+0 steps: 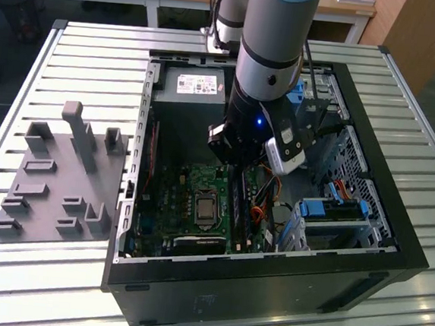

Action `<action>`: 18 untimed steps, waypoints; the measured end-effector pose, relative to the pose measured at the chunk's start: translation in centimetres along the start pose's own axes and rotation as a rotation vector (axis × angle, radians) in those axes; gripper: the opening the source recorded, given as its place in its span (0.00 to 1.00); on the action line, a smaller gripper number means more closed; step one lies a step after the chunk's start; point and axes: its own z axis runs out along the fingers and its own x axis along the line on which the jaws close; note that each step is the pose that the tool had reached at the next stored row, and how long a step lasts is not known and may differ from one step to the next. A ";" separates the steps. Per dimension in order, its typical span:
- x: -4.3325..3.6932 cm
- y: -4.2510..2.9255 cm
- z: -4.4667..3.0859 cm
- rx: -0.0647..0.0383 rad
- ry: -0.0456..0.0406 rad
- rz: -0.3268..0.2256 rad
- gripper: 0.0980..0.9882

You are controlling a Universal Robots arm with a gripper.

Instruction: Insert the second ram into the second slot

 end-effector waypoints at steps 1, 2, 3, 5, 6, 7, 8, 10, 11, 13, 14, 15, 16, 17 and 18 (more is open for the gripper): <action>-0.01 -0.01 0.16 0.000 0.0010 0.000 0.04; -0.02 -0.01 0.33 0.000 0.0023 0.000 0.04; -0.04 -0.02 0.51 0.000 0.0038 0.000 0.04; -0.07 -0.03 0.87 0.000 0.0072 0.000 0.04; -0.08 -0.04 1.05 0.000 0.0087 0.000 0.04; -0.08 -0.04 1.23 0.000 0.0104 0.000 0.04; -0.09 -0.04 1.41 0.000 0.0118 0.000 0.04; -0.09 -0.05 1.57 0.000 0.0129 0.000 0.04; -0.09 -0.05 1.57 0.000 0.0130 0.000 0.04; -0.10 -0.05 1.67 0.000 0.0132 0.000 0.04; -0.10 -0.05 1.68 0.000 0.0132 0.000 0.04; -0.10 -0.06 1.70 0.000 0.0133 0.000 0.04; -0.10 -0.06 1.72 0.000 0.0132 0.000 0.04; -0.10 -0.06 1.74 0.000 0.0132 0.000 0.04; -0.10 -0.06 1.76 0.000 0.0132 0.000 0.04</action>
